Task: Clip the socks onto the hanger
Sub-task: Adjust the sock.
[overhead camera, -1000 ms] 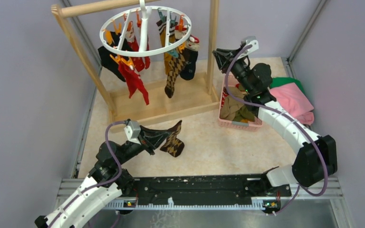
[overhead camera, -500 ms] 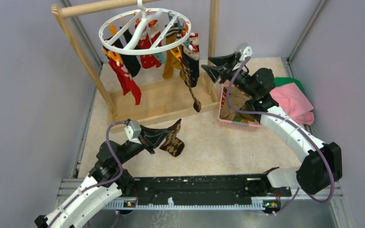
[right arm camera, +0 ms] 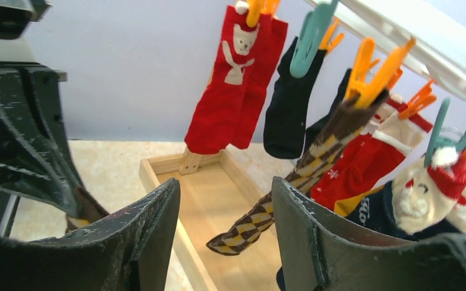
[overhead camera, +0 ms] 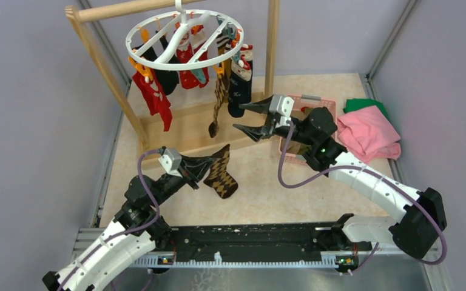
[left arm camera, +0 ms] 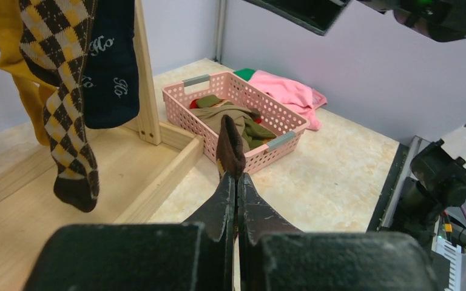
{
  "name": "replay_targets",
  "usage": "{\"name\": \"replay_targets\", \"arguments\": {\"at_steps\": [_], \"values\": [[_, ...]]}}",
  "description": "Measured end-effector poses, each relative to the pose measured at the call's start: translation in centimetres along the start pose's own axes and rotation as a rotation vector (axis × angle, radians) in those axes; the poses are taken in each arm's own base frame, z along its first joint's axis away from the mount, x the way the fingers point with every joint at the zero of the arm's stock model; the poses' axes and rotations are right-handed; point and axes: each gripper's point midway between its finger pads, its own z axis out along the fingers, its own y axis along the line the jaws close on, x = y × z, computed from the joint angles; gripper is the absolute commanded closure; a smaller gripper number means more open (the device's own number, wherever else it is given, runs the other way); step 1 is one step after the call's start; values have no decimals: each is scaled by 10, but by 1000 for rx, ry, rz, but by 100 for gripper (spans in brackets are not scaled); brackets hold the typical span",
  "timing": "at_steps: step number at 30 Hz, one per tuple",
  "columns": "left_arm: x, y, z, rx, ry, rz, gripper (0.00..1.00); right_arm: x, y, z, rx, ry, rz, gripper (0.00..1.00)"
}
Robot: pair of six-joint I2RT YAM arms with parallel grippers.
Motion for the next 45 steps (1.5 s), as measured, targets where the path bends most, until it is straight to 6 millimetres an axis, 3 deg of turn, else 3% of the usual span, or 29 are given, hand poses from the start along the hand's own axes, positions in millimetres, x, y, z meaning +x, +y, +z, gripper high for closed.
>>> {"name": "replay_targets", "arguments": {"at_steps": [6, 14, 20, 24, 34, 45], "values": [[-6, 8, 2, -52, -22, -30, 100, -11, 34, 1, -76, -32, -48, 44], [-13, 17, 6, -120, -43, -120, 100, 21, 101, 4, -184, 14, -13, 46], [-26, 26, 5, -188, -90, -165, 100, 36, 122, 16, -126, 25, 4, 47], [-31, 30, 6, -211, -112, -185, 100, 46, 120, 25, -12, 36, 21, 48], [-37, 38, 14, -256, -157, -259, 100, 62, 93, 31, 303, 33, 111, 49], [-31, 44, 20, -293, -154, -323, 100, 87, 91, 33, 441, 72, 142, 54]]}}
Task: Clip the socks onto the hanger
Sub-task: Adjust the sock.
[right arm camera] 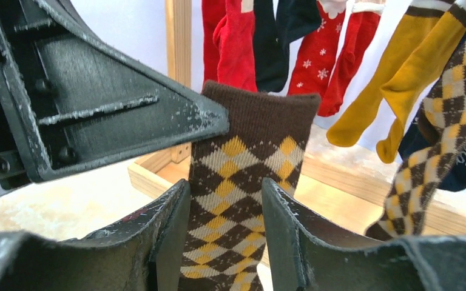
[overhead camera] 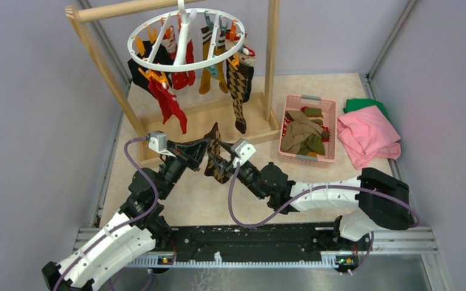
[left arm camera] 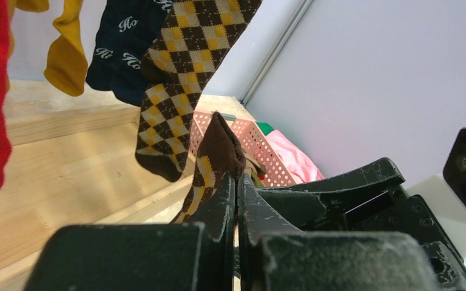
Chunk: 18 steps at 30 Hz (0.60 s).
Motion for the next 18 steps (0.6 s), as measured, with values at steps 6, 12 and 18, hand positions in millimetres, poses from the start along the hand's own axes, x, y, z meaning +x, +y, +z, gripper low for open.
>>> {"name": "replay_targets", "arguments": {"at_steps": [6, 12, 18], "values": [[2, 1, 2, -8, 6, -20, 100, -4, -2, 10, 38, -19, 10, 55], [3, 4, 3, -24, 4, -27, 100, -10, -1, 14, 42, -34, 23, 51], [3, 7, 5, -40, -3, -35, 100, -9, -1, 16, 54, -27, 46, 51]]}}
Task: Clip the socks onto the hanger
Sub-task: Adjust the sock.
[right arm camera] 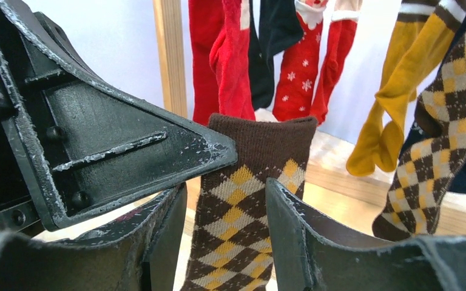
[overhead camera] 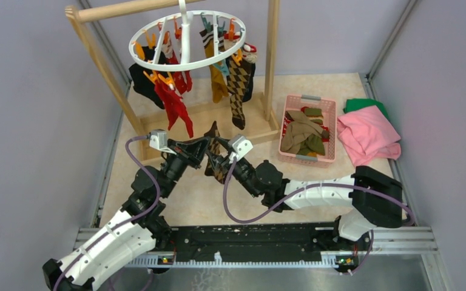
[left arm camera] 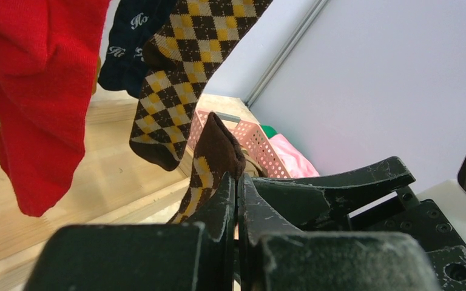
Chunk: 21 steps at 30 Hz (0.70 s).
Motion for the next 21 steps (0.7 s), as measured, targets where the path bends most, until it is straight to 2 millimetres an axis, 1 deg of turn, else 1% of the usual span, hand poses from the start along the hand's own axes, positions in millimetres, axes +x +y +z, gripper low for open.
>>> {"name": "replay_targets", "arguments": {"at_steps": [3, 7, 13, 16, 21], "values": [[1, 1, 2, -9, 0, -9, 100, 4, -1, 2, 24, 13, 5, 57], [3, 2, 3, -11, 5, -16, 100, 6, -5, 3, 60, 22, 2, 76], [4, 2, 4, -13, 9, -25, 100, 5, -10, 2, 88, 18, -8, 100], [4, 1, 4, -10, 9, -33, 95, 3, -10, 2, 89, 13, -14, 100], [2, -2, 5, 0, 10, -38, 78, 0, -11, 2, 86, -5, -26, 100]]}}
